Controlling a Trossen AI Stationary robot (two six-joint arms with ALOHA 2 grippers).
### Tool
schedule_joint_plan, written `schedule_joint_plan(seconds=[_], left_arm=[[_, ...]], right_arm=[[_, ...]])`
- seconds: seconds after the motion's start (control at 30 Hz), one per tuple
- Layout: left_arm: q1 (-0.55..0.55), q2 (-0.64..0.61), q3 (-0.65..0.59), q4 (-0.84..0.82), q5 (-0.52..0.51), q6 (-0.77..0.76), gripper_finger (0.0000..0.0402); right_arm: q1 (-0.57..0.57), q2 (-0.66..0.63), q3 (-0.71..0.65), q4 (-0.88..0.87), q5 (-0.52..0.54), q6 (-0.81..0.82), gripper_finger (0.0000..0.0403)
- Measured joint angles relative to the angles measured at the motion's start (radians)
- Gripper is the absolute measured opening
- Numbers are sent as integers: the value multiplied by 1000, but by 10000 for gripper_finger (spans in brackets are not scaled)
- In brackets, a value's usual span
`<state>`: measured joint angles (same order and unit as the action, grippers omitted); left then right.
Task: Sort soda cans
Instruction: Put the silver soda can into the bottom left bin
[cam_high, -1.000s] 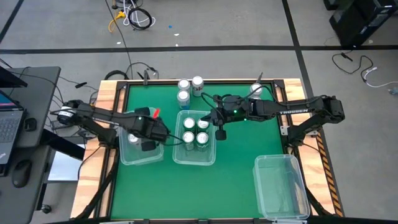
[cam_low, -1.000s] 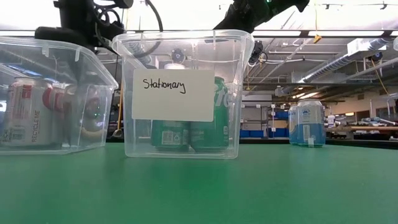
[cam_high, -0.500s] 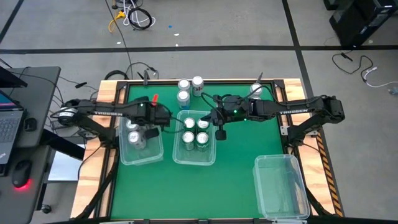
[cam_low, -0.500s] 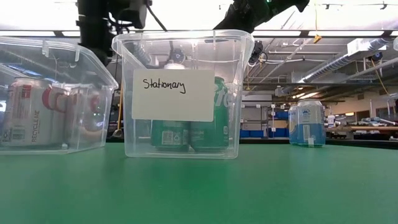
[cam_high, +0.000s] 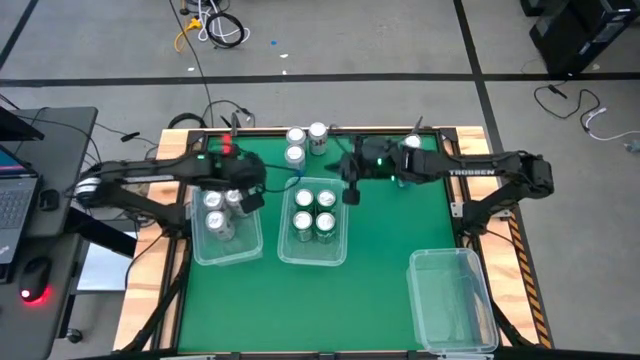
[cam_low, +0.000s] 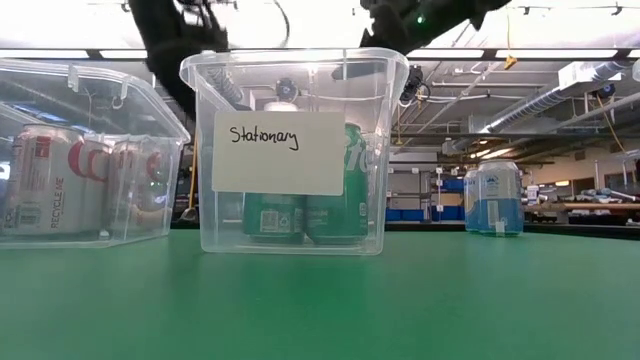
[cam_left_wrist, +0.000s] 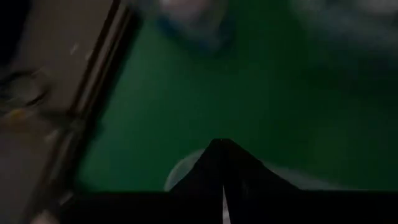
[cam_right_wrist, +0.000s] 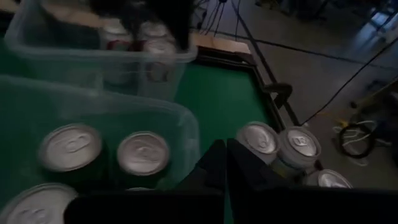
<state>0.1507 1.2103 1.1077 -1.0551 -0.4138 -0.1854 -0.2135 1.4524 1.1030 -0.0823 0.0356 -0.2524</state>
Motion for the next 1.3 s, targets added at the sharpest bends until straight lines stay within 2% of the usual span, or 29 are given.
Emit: schedule_joint_plan(seconds=[0.2, 0.33, 0.53, 0.77, 0.9, 1.07, 1.3], left_arm=[[-9, -216, -101, 317, 111, 55, 0], [-10, -324, -197, 519, 203, 105, 0], [-10, -406, -318, 677, 224, 132, 0], [-10, -416, -381, 730, 224, 133, 0], [-11, -416, -383, 731, 224, 133, 0], [-11, -416, -383, 730, 224, 133, 0], [-13, -416, -383, 730, 224, 133, 0]], right_arm=[[-181, 58, 0, 82, -121, 56, 7], [-265, 135, 0, 172, -165, 111, 40], [-327, 248, 0, 278, -168, 132, 144], [-361, 355, 61, 299, -169, 191, 295], [-368, 423, 118, 292, -187, 208, 350], [-373, 488, 171, 295, -191, 208, 374], [-399, 528, 192, 279, -205, 226, 363]])
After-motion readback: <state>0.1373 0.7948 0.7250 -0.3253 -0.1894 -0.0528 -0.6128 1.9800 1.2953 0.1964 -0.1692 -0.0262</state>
